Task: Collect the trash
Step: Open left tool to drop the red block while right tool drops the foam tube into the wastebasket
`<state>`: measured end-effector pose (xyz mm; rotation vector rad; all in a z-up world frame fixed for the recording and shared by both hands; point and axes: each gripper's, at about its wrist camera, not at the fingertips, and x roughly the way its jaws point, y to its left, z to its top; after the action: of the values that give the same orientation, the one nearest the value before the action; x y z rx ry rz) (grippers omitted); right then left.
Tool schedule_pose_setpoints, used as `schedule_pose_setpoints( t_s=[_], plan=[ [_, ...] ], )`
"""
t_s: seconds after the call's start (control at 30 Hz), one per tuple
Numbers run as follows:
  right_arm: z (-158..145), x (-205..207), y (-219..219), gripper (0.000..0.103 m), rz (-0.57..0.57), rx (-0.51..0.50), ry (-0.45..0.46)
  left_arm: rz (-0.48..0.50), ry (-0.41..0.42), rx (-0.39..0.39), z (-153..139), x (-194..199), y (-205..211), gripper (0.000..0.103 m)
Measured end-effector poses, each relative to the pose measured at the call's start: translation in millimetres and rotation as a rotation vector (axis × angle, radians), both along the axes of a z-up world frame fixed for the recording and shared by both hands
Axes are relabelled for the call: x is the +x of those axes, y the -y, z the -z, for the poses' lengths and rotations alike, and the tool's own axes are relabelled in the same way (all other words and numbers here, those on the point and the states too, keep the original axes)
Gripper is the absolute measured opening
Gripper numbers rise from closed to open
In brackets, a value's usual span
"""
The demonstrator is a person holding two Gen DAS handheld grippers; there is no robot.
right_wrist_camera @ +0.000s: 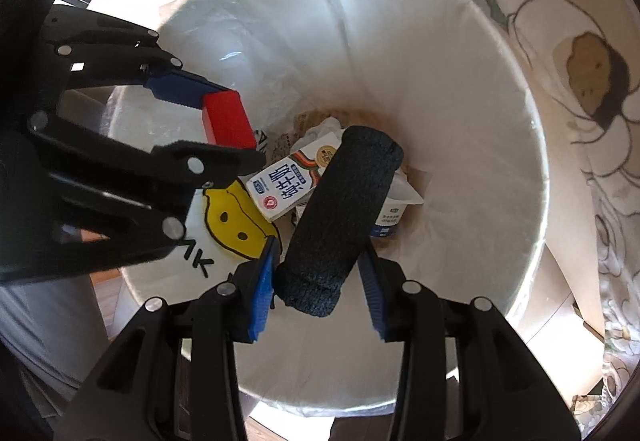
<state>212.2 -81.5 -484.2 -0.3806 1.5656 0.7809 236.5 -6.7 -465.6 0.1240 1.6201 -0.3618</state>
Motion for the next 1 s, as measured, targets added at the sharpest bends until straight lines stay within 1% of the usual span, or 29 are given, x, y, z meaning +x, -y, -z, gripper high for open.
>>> schedule_pose_setpoints(
  t_s=[0.23,0.27,0.33,0.37,0.4,0.43,0.7,0.77,0.9,1.0],
  plan=[
    [1.5,2.2,1.7,0.042,0.027,-0.001,-0.007,-0.023,-0.032,0.005,14.1,4.6,-1.5,0.042],
    [2.5,0.2,0.6,0.043,0.023,-0.009,-0.009,-0.032,-0.039,0.005,16.6,5.4,-2.4,0.043],
    [3.1,-0.2,-1.8,0.05,0.018,-0.03,-0.014,-0.049,-0.055,0.01,19.9,7.3,-4.0,0.055],
    [3.1,-1.0,-3.1,0.051,0.014,-0.035,-0.012,-0.058,-0.049,0.015,20.5,7.8,-4.9,0.06],
    [2.4,-2.1,-4.1,0.054,0.011,-0.036,-0.008,-0.063,-0.042,0.011,19.9,8.4,-5.4,0.06],
    [1.5,-3.2,-4.4,0.054,0.01,-0.034,-0.006,-0.065,-0.043,0.005,19.5,8.3,-5.7,0.06],
    [-2.8,-5.6,-2.0,0.054,0.016,-0.023,-0.001,-0.068,-0.039,0.005,15.3,7.5,-5.1,0.06],
    [-8.1,-2.5,-1.8,0.054,0.021,-0.018,-0.002,-0.067,-0.039,0.006,16.4,6.2,-5.6,0.06],
    [-2.0,-2.2,-1.2,0.054,0.032,-0.014,0.0,-0.06,-0.033,0.016,10.2,-1.2,-2.7,0.06],
    [-8.9,-6.6,-0.6,0.054,0.032,-0.02,0.011,-0.05,-0.027,0.025,4.5,-7.9,-3.1,0.06]
  ],
)
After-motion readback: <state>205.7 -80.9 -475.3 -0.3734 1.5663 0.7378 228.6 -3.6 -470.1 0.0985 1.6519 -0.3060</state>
